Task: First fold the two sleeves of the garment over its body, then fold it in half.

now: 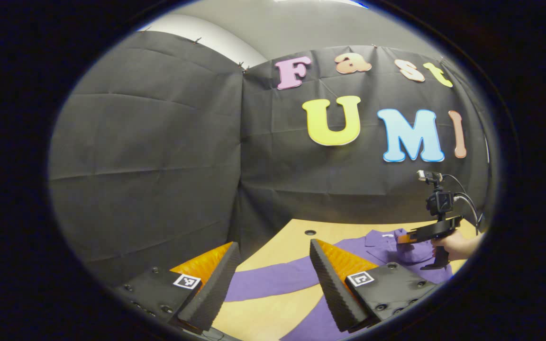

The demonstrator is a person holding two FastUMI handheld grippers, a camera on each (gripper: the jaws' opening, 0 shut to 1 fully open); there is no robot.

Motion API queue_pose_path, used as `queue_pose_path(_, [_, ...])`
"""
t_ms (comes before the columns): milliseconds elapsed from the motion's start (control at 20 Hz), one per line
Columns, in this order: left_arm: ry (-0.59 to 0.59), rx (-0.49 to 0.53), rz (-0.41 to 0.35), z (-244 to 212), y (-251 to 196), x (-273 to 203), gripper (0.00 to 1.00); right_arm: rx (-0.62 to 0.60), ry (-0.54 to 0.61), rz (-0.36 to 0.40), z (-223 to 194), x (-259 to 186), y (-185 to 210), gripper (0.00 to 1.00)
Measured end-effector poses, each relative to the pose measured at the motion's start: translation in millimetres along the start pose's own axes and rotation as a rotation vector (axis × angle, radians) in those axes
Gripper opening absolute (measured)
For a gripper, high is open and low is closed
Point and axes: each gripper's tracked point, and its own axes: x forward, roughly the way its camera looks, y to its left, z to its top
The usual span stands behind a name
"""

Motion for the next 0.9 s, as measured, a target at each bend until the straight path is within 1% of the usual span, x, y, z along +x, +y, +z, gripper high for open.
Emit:
queue_pose_path(100, [0.011,0.012,0.007,-11,11,2,0.97,-0.074,0.022,-0.033,-9,12,8,0.01])
queue_pose_path(250, [0.028,0.015,0.007,-24,23,5,0.97,-0.151,0.079,-0.058,-29,29,15,0.01])
queue_pose_path(300, [0.033,0.014,0.004,-29,26,6,0.97,-0.161,0.096,-0.056,-35,33,20,0.04])
queue_pose_path(450, [0.052,0.016,-0.011,-44,29,12,0.97,-0.172,0.104,-0.058,-40,38,24,0.04])
queue_pose_path(500, [0.057,0.013,-0.017,-47,30,15,0.97,-0.166,0.104,-0.056,-42,42,26,0.07])
queue_pose_path(550, [0.06,0.009,-0.022,-50,31,19,0.97,-0.161,0.101,-0.049,-40,41,27,0.07])
queue_pose_path(650, [0.062,-0.001,-0.03,-53,31,25,0.97,-0.156,0.093,-0.04,-36,37,29,0.12])
queue_pose_path(750, [0.061,-0.01,-0.036,-56,31,32,0.97,-0.162,0.07,-0.029,-28,33,30,0.19])
queue_pose_path(800, [0.061,-0.014,-0.038,-57,30,35,0.97,-0.167,0.056,-0.021,-24,27,32,0.43])
queue_pose_path(850, [0.06,-0.017,-0.036,-59,31,39,0.97,-0.169,0.047,-0.014,-19,21,34,0.51])
queue_pose_path(900, [0.056,-0.02,-0.035,-59,32,42,0.97,-0.167,0.036,-0.008,-16,15,36,0.57])
